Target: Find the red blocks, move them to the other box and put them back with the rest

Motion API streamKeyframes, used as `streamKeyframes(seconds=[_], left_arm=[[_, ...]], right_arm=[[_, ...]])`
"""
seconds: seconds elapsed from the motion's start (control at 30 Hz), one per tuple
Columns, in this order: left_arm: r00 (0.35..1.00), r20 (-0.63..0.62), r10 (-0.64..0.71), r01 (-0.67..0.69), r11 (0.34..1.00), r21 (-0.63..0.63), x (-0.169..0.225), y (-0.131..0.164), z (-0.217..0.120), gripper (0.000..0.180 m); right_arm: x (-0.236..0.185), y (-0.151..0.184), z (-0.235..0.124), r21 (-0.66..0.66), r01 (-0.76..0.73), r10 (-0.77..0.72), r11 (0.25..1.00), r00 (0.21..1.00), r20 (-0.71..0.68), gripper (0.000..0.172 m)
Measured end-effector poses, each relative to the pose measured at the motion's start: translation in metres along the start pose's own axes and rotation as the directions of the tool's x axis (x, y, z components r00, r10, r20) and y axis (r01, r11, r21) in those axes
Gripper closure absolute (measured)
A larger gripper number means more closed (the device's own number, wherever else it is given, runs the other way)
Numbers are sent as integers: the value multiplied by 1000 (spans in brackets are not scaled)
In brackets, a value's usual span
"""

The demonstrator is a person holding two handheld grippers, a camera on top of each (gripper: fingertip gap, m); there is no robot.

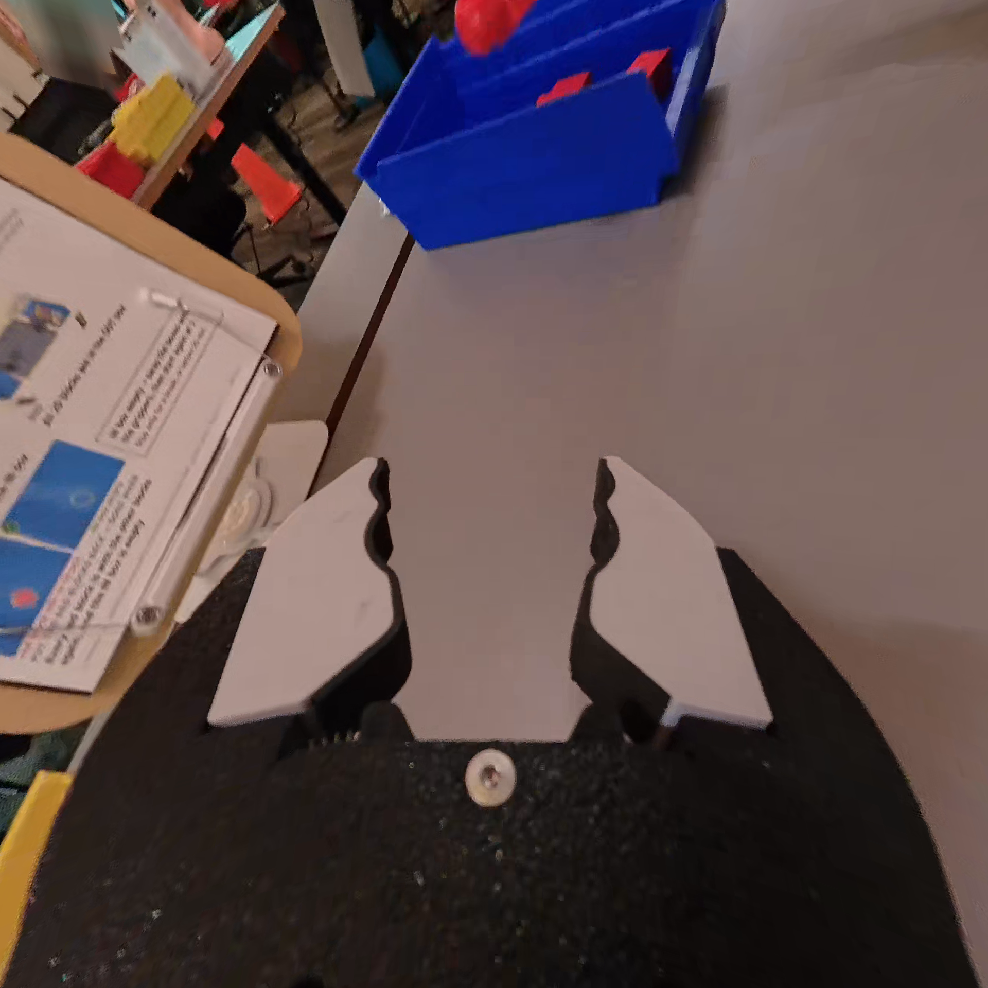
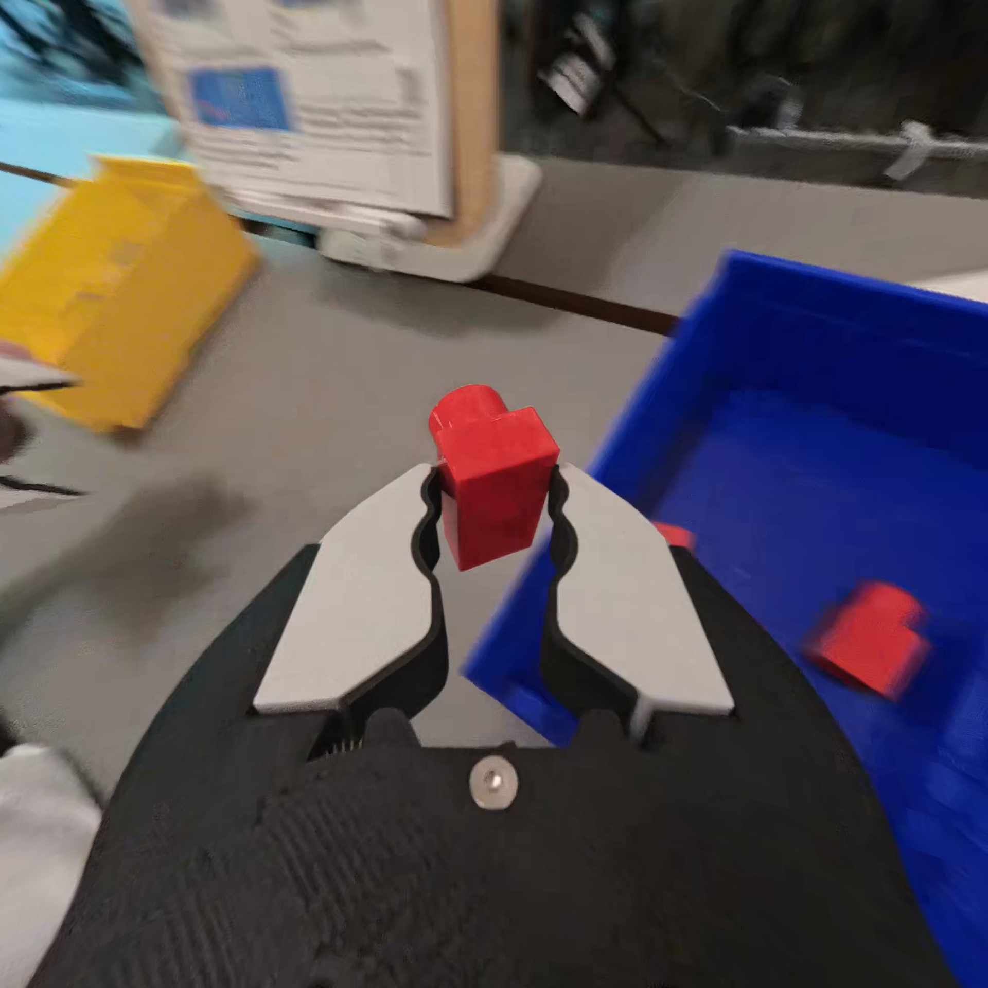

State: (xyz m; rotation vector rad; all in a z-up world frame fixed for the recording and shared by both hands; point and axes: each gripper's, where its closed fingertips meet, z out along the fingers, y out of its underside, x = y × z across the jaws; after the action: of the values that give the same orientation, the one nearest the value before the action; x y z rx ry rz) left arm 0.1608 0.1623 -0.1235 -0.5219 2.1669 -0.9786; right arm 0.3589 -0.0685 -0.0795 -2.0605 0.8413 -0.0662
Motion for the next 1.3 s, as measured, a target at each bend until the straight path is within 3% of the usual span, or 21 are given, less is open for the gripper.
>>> streamKeyframes(seconds=[0.17,0.3,0.43,0.5,0.57,0.8,1.0,1.17,1.3], left_arm=[[993,17,-119,119,993,28,19,16,-2,112],[987,17,-160,159,987,34,27,23,-3,114],[982,10,-188,188,982,33,29,28,-4,114],[980,7,-198,198,980,33,29,29,-4,114],[979,8,-205,205,978,32,28,30,-5,114],[966,35,-255,253,965,64,19,31,-10,114],[898,172,-405,389,914,117,-21,39,-46,115],[780,423,-462,528,848,-49,-81,97,-118,119],[688,560,-462,683,673,-285,-114,166,-177,119]], right_arm=[[100,42,-22,-321,-88,-20,943,948,-316,131],[122,77,-12,-471,-144,-22,870,944,-329,131],[134,89,-7,-519,-122,-97,846,922,-375,131],[134,89,-5,-528,-87,-139,845,917,-373,122],[131,83,-6,-505,-64,-153,861,914,-376,113],[103,49,-19,-346,66,-202,936,906,-371,112],[2,22,-25,27,335,-320,942,919,-231,109],[-63,34,-28,267,407,-366,873,911,-193,106],[-79,55,-20,291,413,-365,863,908,-206,103]])
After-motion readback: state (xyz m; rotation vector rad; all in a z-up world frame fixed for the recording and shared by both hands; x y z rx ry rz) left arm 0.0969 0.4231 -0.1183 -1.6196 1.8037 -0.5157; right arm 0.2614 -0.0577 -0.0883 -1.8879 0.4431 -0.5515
